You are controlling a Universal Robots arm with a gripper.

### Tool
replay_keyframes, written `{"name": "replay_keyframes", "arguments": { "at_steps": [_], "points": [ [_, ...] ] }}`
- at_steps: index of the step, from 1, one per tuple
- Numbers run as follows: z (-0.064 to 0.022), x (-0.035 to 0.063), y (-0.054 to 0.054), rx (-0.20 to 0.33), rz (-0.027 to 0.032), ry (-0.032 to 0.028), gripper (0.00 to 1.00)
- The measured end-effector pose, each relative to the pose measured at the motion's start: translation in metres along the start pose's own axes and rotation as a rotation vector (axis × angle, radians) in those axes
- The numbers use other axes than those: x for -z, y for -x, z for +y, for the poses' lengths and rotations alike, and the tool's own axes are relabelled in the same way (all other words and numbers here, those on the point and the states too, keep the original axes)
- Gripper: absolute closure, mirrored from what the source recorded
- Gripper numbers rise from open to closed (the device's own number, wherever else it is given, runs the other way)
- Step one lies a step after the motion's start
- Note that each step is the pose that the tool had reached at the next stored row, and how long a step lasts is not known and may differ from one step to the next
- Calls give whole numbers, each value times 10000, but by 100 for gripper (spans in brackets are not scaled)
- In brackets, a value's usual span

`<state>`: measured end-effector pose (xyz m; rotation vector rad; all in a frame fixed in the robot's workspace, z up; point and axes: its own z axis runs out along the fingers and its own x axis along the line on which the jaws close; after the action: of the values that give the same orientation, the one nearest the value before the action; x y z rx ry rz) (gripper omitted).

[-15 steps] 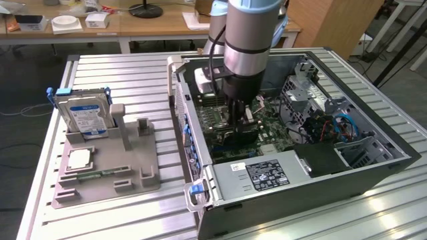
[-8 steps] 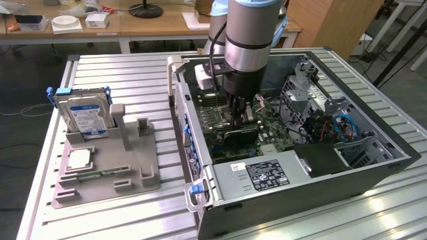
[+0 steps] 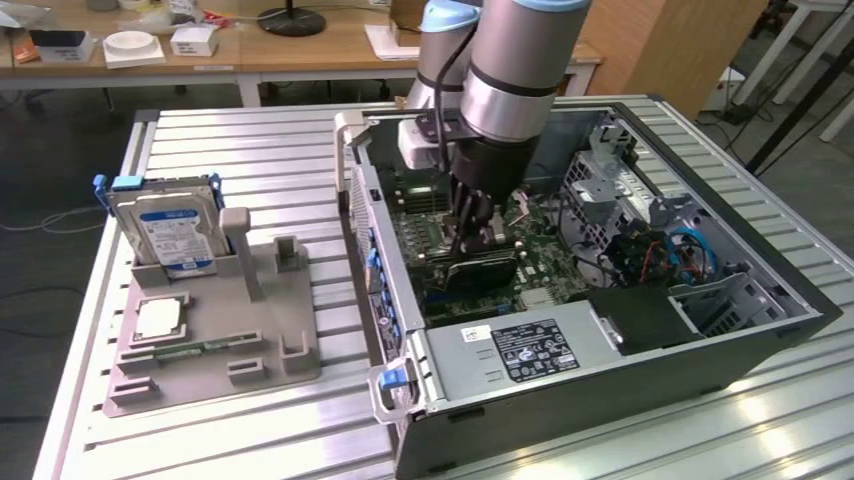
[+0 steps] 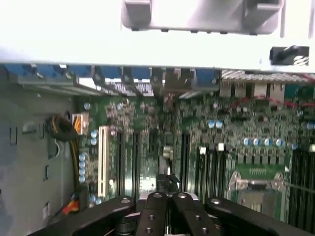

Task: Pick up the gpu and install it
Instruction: 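Insert the gpu into the slot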

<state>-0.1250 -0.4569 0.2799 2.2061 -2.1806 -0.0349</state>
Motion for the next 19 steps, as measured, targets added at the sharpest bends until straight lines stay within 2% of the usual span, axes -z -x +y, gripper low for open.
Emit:
{"name": "replay_keyframes", "arguments": {
  "at_steps": [1,2,7,9,16,19],
  "points": [
    [-16,0,0,1,-2,164,89],
    [-26,1,0,2,-4,255,89],
    [-27,0,0,3,-7,265,89],
    [-31,-9,0,7,-16,247,89],
    [-136,-28,-2,65,-45,229,89],
    [-139,-28,-1,72,-44,230,89]
  ]
}}
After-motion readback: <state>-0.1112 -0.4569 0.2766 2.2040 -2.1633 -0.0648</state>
